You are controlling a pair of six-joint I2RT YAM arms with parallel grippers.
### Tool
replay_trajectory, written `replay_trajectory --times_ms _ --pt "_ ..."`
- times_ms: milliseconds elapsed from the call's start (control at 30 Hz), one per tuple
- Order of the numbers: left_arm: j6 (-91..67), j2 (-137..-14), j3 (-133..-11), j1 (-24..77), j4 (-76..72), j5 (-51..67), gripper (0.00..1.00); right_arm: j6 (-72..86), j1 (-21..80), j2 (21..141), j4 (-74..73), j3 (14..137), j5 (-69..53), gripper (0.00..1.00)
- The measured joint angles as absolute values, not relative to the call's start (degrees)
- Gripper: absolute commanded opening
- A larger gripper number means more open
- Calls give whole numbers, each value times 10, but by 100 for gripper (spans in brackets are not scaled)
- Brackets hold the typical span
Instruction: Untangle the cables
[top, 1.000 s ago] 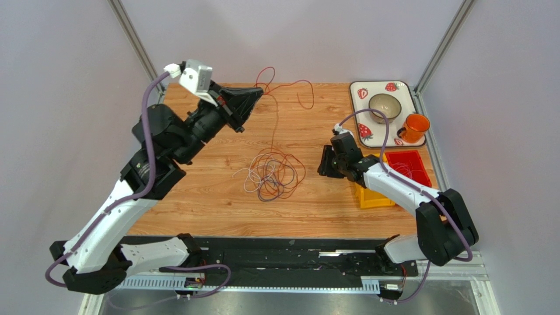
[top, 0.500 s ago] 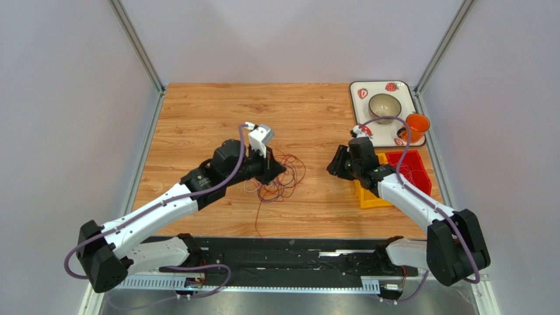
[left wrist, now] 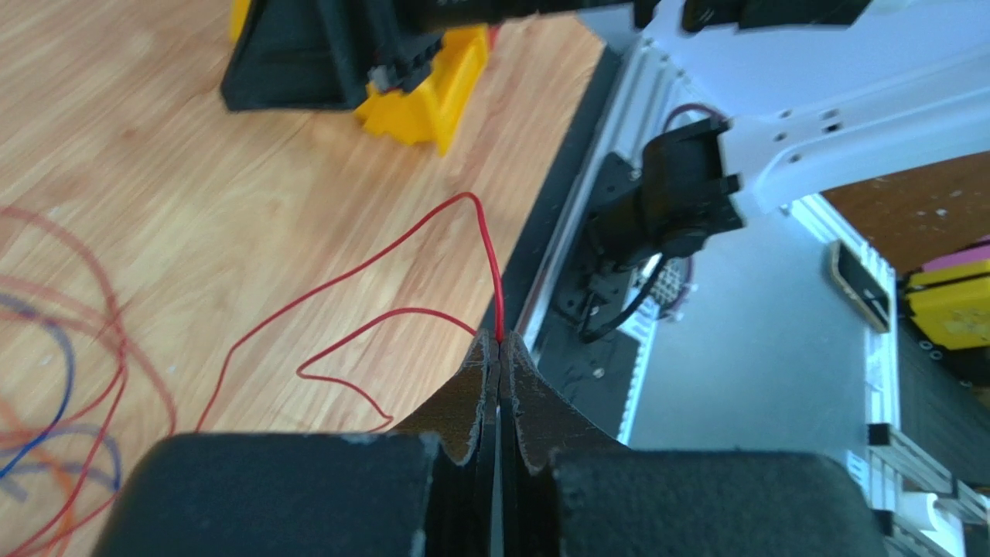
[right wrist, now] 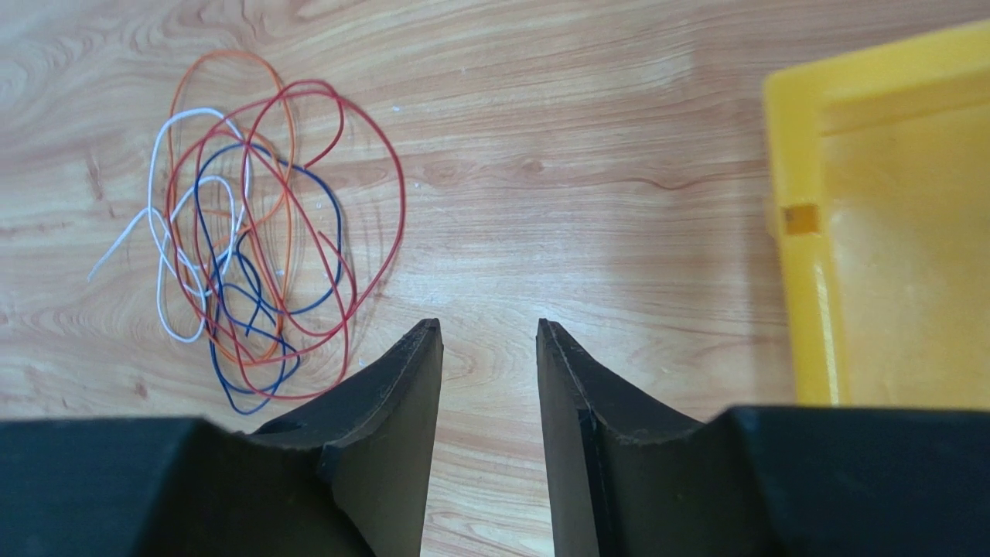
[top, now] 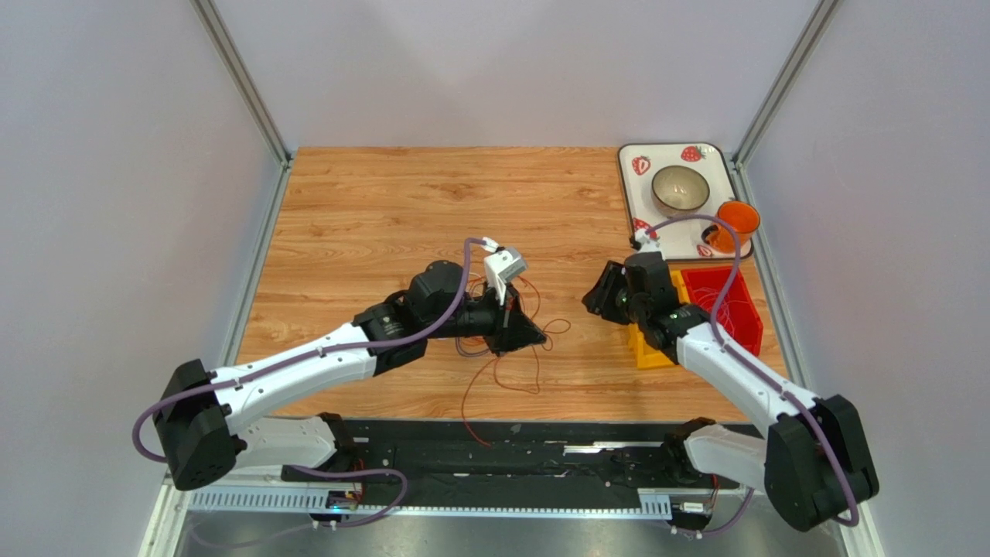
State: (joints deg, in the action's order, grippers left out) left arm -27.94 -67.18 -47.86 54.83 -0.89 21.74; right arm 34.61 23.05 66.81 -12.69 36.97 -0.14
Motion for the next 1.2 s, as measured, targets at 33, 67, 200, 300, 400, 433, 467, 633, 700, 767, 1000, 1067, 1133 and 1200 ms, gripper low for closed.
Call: replay_trajectory --times_ms 33,67,200,300,400,433,467,633,700,767,1000,1067,1133,1200 --pt "-281 -678 -488 554 -15 222 0 350 230 653 -126 361 6 39" --pt "-280 -685 -501 562 -19 224 0 358 227 638 -125 352 16 39" --pt "-267 -721 -574 601 -25 221 0 390 205 597 -126 328 45 40" --pt "-254 -741 -597 613 -41 209 0 406 186 569 -130 314 63 41" --pt "-251 -756 -580 613 -56 178 0 404 182 557 -153 323 89 41" --pt "-251 -761 -564 613 -64 159 0 400 182 557 -171 334 97 41" --pt "-252 -766 -547 613 -71 143 0 394 182 558 -190 349 103 41" --pt "-264 -851 -497 595 -97 102 0 365 182 560 -248 428 108 42" --pt "-277 -904 -497 579 -116 110 0 354 182 557 -259 446 96 43" --pt "-292 -955 -497 562 -133 120 0 343 182 552 -269 450 76 44" --pt "-317 -997 -493 540 -164 131 0 325 188 551 -322 450 -3 45" --pt "-317 -997 -493 540 -179 135 0 325 202 556 -335 449 -20 45" --pt "-315 -997 -493 539 -188 143 0 325 224 569 -346 450 -31 45" --pt "-311 -998 -493 540 -192 153 6 325 240 588 -360 453 -36 45"
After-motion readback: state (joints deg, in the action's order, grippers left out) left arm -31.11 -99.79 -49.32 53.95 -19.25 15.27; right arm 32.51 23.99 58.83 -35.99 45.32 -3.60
